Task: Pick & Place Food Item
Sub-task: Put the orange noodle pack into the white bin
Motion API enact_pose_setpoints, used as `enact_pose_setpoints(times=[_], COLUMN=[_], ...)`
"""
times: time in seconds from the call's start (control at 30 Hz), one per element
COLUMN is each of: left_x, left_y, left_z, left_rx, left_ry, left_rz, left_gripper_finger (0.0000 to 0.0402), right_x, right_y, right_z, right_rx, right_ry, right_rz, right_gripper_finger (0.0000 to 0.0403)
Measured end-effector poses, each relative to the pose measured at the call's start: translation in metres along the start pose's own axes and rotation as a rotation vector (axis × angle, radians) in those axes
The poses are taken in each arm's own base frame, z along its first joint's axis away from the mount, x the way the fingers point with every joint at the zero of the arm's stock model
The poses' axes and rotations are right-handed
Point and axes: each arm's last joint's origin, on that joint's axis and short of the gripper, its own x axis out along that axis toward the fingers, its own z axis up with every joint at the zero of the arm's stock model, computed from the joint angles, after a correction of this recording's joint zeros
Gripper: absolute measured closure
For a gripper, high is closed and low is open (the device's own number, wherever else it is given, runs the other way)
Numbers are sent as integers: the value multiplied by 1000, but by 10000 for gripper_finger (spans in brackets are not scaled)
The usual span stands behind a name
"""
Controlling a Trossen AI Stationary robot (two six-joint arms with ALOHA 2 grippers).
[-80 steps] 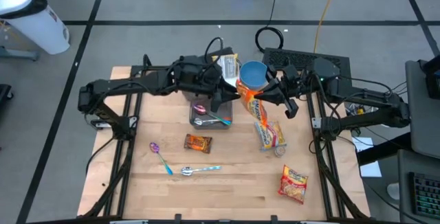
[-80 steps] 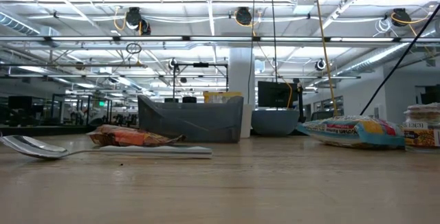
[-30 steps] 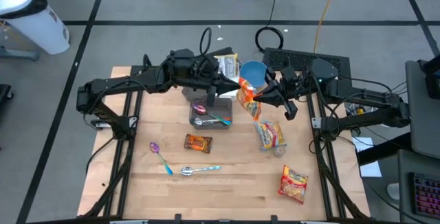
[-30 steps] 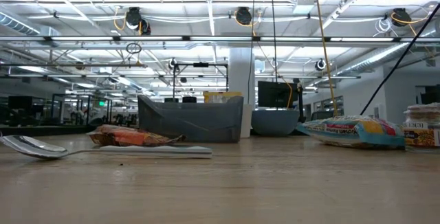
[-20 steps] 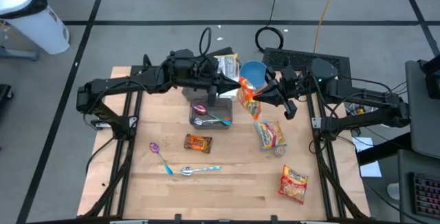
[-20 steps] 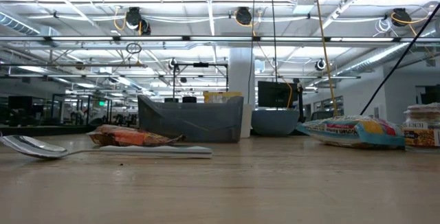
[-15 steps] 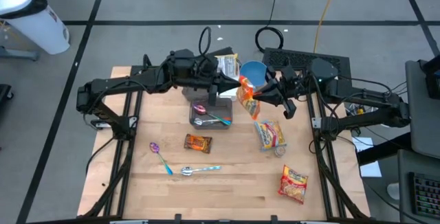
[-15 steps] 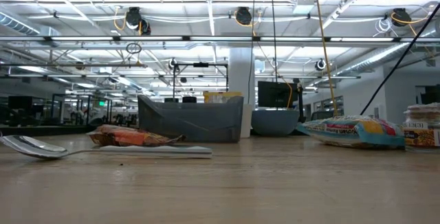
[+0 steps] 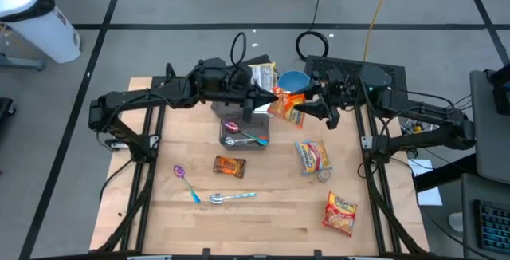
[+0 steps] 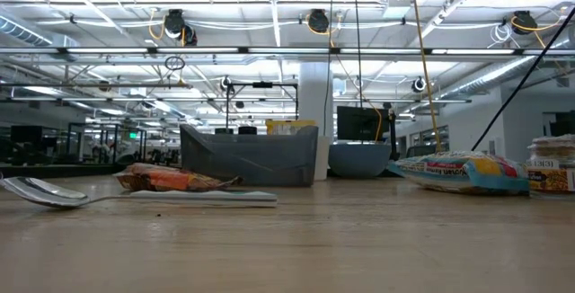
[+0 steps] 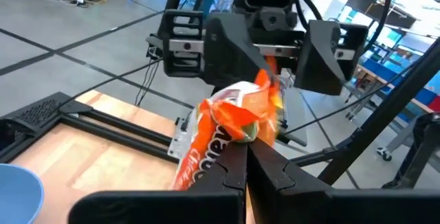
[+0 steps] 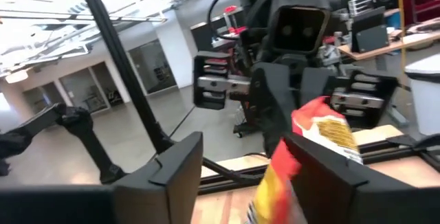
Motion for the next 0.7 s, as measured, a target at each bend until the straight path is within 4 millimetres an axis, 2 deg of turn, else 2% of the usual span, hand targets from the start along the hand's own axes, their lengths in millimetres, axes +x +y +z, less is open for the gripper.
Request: enact_pose_setpoints(times=[0.23,0.5,0.7], left_x=[0,0,1], left_y=[2,0,-1], left_z=[-5,-5,-5], left_rx=[-11,0,-1], left_ry=[40,39,50], left_rz=[30,25,1], left_gripper_finger=[401,401,401], right_x=[-4,-10,-10], right_y=[-9,-22,-23], right_z=[2,-2,-8], right_rx=[3,1,4], right_ry=[-1,60,135], right_rz=[-51,-118,-78], right_gripper_finger=[172,167,167])
